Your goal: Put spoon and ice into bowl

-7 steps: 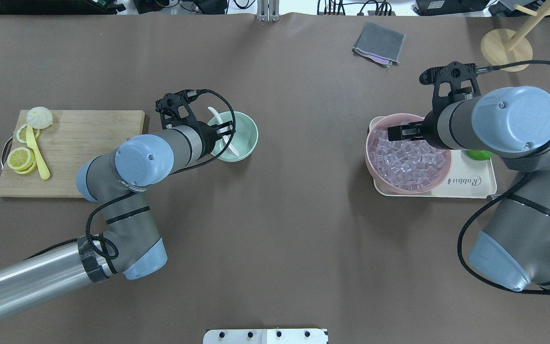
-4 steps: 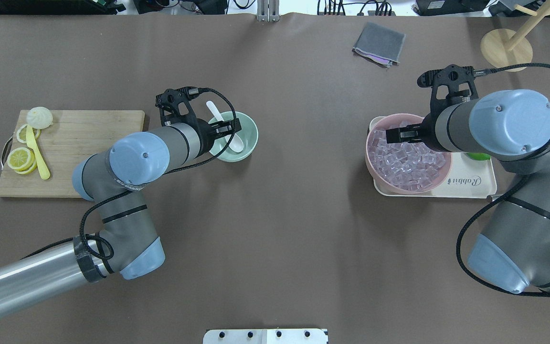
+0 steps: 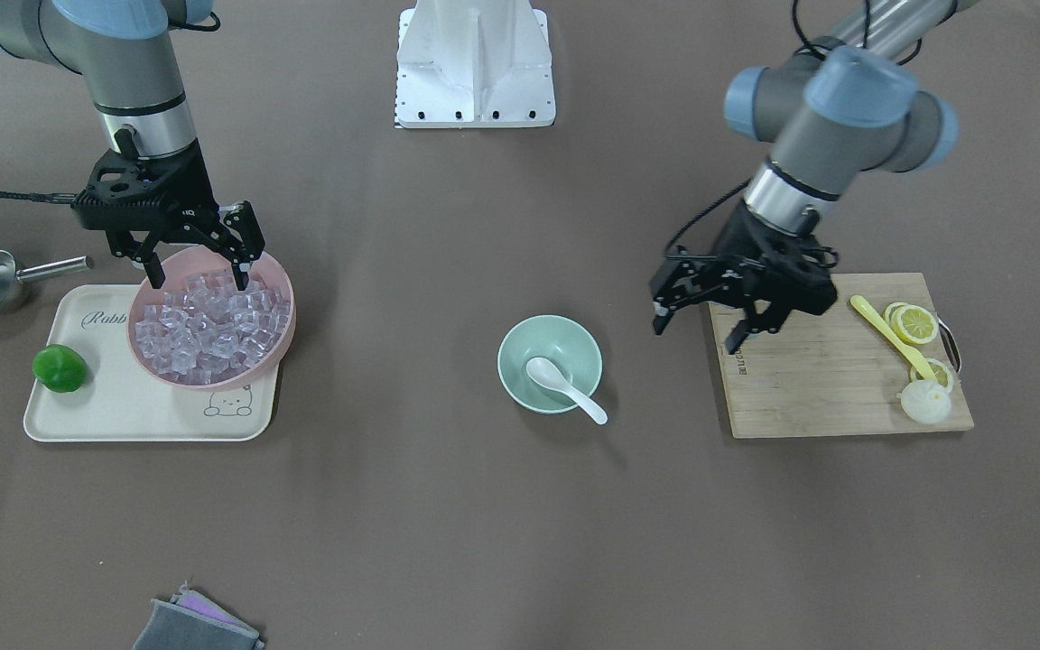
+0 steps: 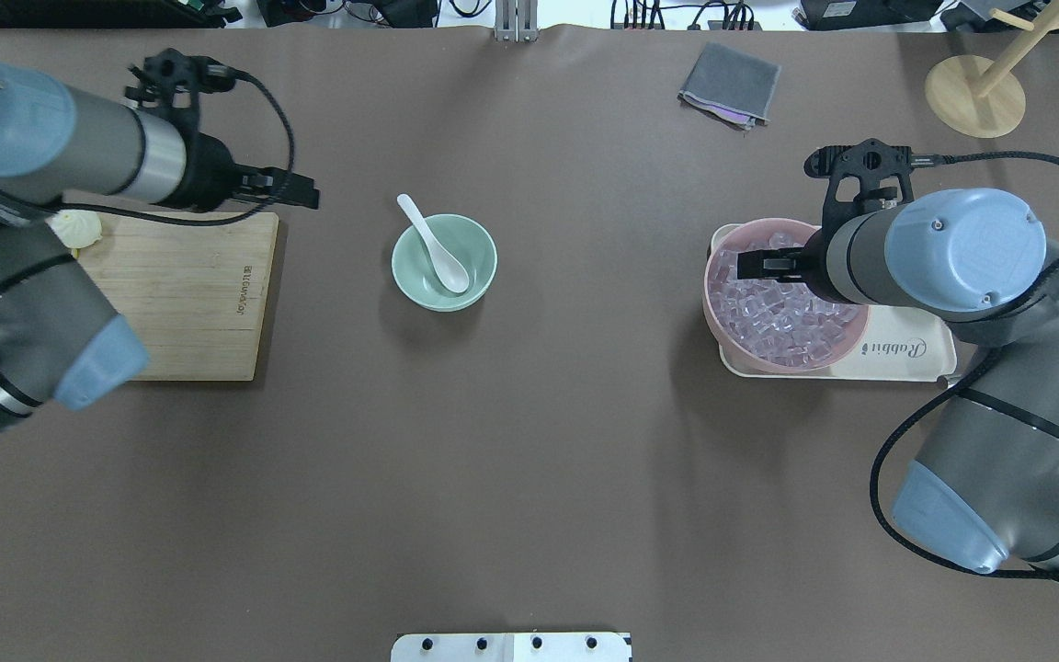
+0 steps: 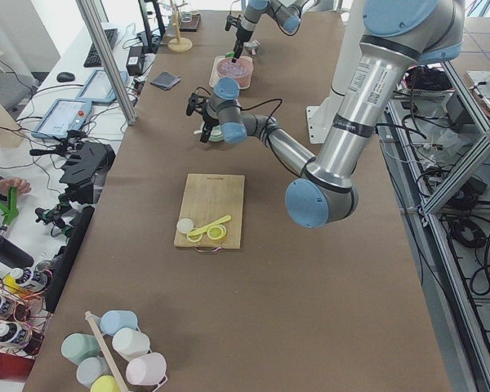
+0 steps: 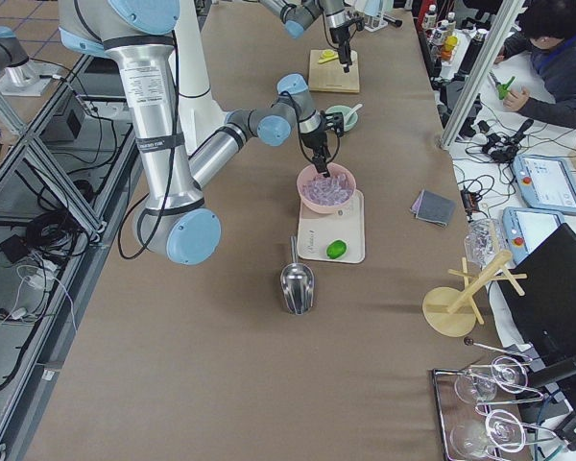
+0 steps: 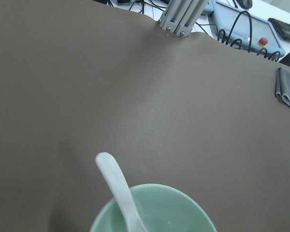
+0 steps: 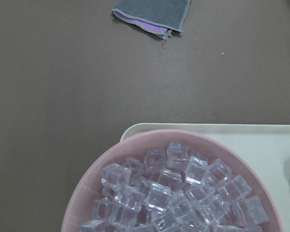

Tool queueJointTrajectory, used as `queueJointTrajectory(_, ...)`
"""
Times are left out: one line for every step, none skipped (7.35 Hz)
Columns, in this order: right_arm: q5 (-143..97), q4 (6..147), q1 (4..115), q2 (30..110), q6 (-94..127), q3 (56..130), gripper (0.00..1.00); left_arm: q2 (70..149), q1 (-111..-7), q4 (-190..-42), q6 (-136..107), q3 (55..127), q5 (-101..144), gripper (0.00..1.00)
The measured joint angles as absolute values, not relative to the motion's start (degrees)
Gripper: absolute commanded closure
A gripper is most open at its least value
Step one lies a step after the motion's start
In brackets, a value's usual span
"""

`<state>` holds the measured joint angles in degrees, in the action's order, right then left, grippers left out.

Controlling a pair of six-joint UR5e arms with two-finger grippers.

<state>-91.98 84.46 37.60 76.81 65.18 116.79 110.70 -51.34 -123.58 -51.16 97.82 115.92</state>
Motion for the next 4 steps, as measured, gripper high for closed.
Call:
queueJointTrajectory(-90.6,84.5,36.6,77.0,68.0,116.3,0.02,107.7,-55.4,-123.1,-44.0,98.1,120.1,0.0)
queueJointTrajectory(-88.8,84.6,35.1,77.2,72.9,115.8,0.02,105.5,-57.6,-122.9,-39.2,98.2,121.9,0.0)
queueJointTrajectory(-87.1,84.7,33.7,77.5,76.8,115.5,0.02,104.3,-58.5,-122.9,-37.0,98.3,122.6,0.0)
queueJointTrajectory(-85.5,84.9,32.5,77.8,79.0,114.9,0.07,103.5,-58.8,-123.0,-36.1,98.4,122.8,0.0)
